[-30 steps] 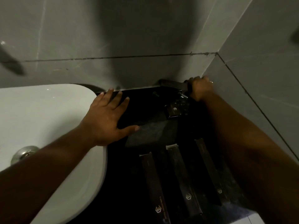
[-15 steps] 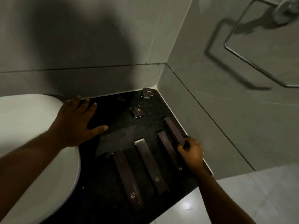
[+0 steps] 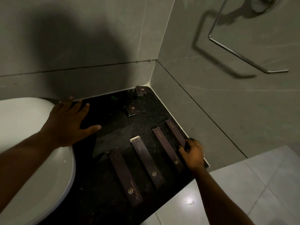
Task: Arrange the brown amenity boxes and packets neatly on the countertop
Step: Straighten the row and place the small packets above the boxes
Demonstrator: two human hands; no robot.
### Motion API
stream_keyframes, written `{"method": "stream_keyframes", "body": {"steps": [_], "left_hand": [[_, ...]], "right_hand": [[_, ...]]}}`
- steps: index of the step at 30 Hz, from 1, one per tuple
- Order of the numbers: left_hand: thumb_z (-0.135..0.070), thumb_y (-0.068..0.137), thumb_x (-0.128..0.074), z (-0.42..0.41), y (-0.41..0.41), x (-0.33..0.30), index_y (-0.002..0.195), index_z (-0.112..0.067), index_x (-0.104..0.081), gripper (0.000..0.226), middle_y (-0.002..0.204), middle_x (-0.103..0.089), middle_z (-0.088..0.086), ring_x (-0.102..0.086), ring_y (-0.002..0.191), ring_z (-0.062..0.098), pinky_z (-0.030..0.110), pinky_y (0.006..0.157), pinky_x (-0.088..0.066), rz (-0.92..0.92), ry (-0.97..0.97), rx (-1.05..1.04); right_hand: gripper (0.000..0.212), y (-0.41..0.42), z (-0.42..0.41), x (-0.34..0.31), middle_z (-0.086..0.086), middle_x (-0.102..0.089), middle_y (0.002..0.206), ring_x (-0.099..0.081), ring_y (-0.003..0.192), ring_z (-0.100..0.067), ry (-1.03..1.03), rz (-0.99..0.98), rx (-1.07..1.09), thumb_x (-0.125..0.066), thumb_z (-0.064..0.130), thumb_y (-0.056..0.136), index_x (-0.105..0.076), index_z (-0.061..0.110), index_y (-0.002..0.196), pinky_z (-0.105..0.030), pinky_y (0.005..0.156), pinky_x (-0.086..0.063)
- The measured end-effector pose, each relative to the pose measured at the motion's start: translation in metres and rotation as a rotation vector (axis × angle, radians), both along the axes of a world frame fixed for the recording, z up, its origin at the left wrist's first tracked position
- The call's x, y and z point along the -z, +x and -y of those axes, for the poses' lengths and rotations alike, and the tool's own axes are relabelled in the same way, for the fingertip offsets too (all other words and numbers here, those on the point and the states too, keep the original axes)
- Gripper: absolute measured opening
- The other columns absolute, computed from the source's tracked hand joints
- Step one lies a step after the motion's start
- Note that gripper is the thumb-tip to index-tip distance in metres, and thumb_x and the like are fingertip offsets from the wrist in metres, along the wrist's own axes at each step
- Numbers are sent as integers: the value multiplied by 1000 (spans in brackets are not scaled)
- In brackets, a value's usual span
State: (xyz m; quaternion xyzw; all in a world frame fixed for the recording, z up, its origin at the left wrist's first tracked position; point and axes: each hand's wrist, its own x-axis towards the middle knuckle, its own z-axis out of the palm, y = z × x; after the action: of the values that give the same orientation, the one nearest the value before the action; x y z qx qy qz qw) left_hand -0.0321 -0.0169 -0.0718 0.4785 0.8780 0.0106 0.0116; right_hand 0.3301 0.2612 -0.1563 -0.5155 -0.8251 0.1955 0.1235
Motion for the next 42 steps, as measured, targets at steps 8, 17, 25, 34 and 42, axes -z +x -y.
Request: {"method": "stream_keyframes", "body": {"steps": [8,17,25,34,42], "left_hand": [[-89,72,-10,0,0,1,149,-17,-31,107,157,-31,12,-17,147,35,53,117,-15,-12,33,0],[-87,75,-15,1,1,1,148,-15,-34,104,155,-35,15,-19,146,37,55,116,-17,-24,41,17],[-84,78,-22,0,-1,2,144,-12,-40,99,149,-43,18,-28,142,41,59,112,-24,-46,32,22],[-82,80,-25,-1,-2,5,142,-11,-43,96,146,-46,20,-31,139,42,60,110,-26,-66,25,32],[-83,78,-20,-1,2,-1,142,-9,-42,100,147,-44,19,-30,140,42,59,111,-24,-36,34,39]], "right_hand": [[45,6,1,-6,-9,-60,117,-52,111,-27,22,46,-28,-66,34,85,-61,13,124,-39,96,-46],[41,3,2,-7,-9,-60,114,-54,105,-24,26,31,-15,-66,33,85,-63,12,119,-35,92,-47],[45,6,0,-9,-10,-58,118,-53,109,-25,18,79,-24,-65,35,86,-60,12,124,-37,94,-48],[49,6,1,-12,-10,-58,121,-53,110,-25,-14,106,-3,-64,39,85,-58,12,126,-38,95,-49],[59,-52,10,-49,-7,-57,120,-51,111,-26,207,36,-40,-53,57,83,-52,24,131,-40,92,-44]]}}
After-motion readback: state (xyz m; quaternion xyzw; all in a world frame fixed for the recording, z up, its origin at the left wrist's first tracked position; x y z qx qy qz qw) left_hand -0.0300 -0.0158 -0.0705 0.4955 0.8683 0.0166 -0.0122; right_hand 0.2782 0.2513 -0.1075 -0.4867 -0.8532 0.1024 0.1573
